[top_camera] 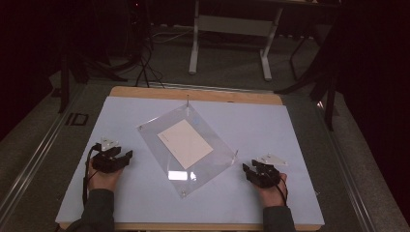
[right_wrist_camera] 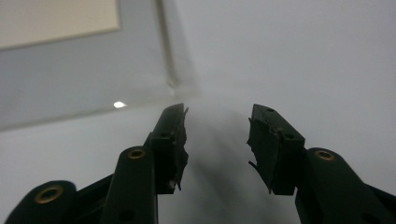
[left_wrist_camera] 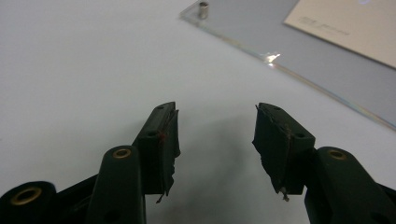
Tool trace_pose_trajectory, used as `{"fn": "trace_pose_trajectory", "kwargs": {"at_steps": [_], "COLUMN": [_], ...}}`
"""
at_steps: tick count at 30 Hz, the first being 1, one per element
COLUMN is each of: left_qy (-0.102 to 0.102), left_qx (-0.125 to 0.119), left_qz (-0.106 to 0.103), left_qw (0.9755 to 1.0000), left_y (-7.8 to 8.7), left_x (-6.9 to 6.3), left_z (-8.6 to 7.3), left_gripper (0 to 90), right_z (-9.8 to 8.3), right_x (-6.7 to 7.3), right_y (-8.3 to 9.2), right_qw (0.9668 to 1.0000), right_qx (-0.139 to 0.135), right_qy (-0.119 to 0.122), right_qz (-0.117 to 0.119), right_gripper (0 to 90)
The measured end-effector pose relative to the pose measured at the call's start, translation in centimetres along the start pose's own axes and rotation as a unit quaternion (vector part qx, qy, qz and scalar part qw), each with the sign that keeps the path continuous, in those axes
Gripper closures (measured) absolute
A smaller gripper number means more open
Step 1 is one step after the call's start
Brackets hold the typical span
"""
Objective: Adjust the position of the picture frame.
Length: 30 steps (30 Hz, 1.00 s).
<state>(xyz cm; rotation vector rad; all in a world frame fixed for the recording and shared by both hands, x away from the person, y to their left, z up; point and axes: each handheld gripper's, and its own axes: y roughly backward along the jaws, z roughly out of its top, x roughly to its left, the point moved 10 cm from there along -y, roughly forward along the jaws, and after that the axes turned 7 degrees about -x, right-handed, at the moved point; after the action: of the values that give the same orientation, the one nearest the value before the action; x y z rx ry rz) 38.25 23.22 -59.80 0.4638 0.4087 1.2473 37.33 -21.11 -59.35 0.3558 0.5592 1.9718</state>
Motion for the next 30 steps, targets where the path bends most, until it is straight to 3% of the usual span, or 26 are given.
{"fn": "trace_pose_trajectory", "kwargs": {"at_steps": [5,6,7,9,14,21,30], "left_qy": [0.006,0.017,0.014,-0.016,-0.035,-0.045,-0.063], "left_qx": [-0.010,-0.018,-0.018,-0.012,-0.022,-0.026,-0.030], "left_qz": [-0.029,-0.044,-0.049,-0.045,-0.059,-0.075,-0.111], "left_qw": [0.9995,0.9987,0.9985,0.9988,0.9974,0.9958,0.9914], "left_y": [0.4,0.7,0.8,1.0,0.9,-0.8,-3.8], "left_x": [-0.5,-0.7,-0.8,-0.9,-1.5,-2.3,-4.3], "left_z": [0.4,0.8,0.9,1.5,3.6,6.2,8.6], "left_gripper": [51.9,51.9,52.8,52.9,51.9,52.9,54.0], "right_z": [0.7,0.9,1.5,2.0,2.8,3.5,3.7], "right_x": [1.1,1.4,1.8,2.1,2.3,3.0,3.3], "right_y": [-0.4,-0.5,-0.7,-0.9,-2.0,-3.5,-4.9], "right_qw": [0.9997,0.9996,0.9993,0.9989,0.9985,0.9981,0.9985], "right_qx": [-0.009,-0.012,-0.020,-0.027,-0.037,-0.045,-0.047], "right_qy": [0.008,0.010,0.010,0.002,-0.008,-0.012,-0.020], "right_qz": [0.019,0.023,0.031,0.038,0.039,0.040,0.022], "right_gripper": [56.5,57.3,57.3,57.5,57.5,58.5,73.9]}}
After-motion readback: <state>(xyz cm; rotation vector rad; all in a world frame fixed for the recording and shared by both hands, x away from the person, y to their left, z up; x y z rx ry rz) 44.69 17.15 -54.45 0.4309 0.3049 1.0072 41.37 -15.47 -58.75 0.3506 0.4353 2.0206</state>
